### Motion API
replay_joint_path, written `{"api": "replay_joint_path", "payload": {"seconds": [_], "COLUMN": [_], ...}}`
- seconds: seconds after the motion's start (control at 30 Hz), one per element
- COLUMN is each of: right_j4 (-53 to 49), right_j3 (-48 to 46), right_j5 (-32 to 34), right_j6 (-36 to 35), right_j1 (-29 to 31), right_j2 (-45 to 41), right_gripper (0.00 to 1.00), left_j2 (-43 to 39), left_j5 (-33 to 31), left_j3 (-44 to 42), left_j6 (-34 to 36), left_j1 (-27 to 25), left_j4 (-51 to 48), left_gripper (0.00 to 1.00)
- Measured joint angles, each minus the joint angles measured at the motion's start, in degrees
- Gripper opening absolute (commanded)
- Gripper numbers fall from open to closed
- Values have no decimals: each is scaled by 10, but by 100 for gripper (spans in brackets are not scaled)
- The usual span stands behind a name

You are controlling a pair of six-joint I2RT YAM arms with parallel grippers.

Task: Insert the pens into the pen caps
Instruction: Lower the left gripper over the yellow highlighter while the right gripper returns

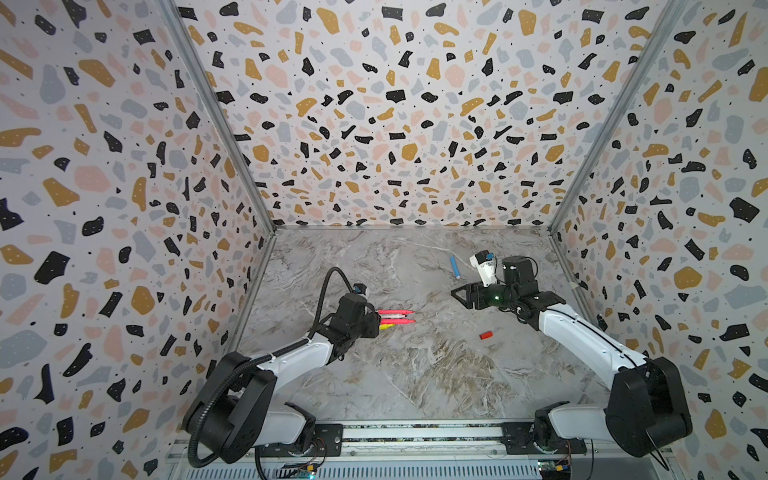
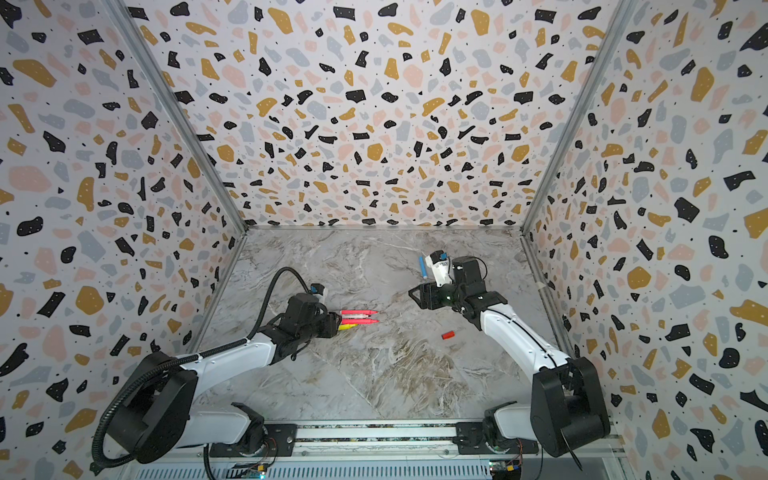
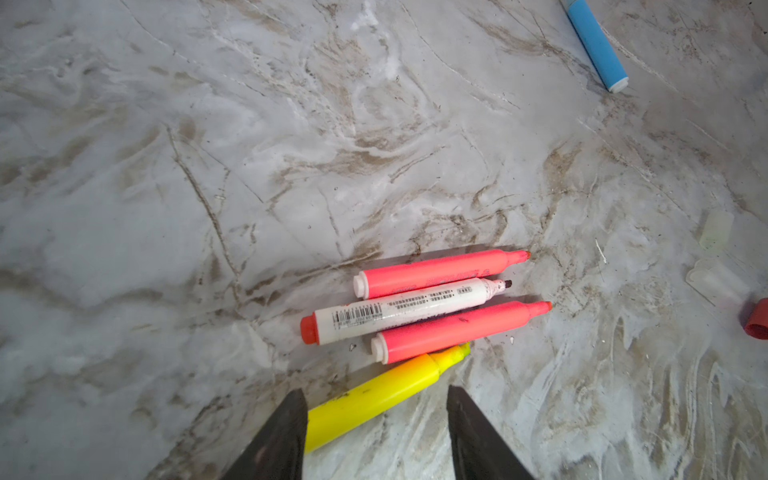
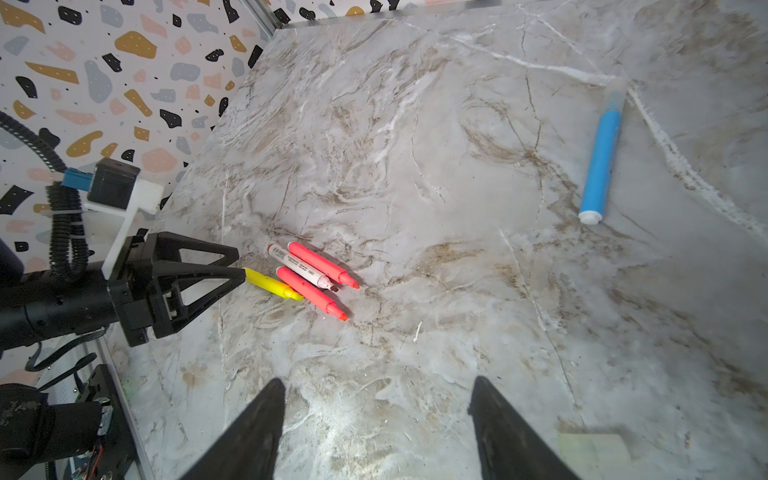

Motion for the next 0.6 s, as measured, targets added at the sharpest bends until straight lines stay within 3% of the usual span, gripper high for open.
{"api": "replay_joint_path", "payload": {"seconds": [0.6], "right_j4": [3], "right_j3": [-40], "right_j5": [-9], "right_j6": [10], "right_j1": [0], "right_j2": [-30], "right_gripper": [69], "left_j2": [46], "left_j5": [17], "left_j3": [-10], "left_j6": [3], "left_j1": [0], "left_j4": [25], "left_gripper": [53]}}
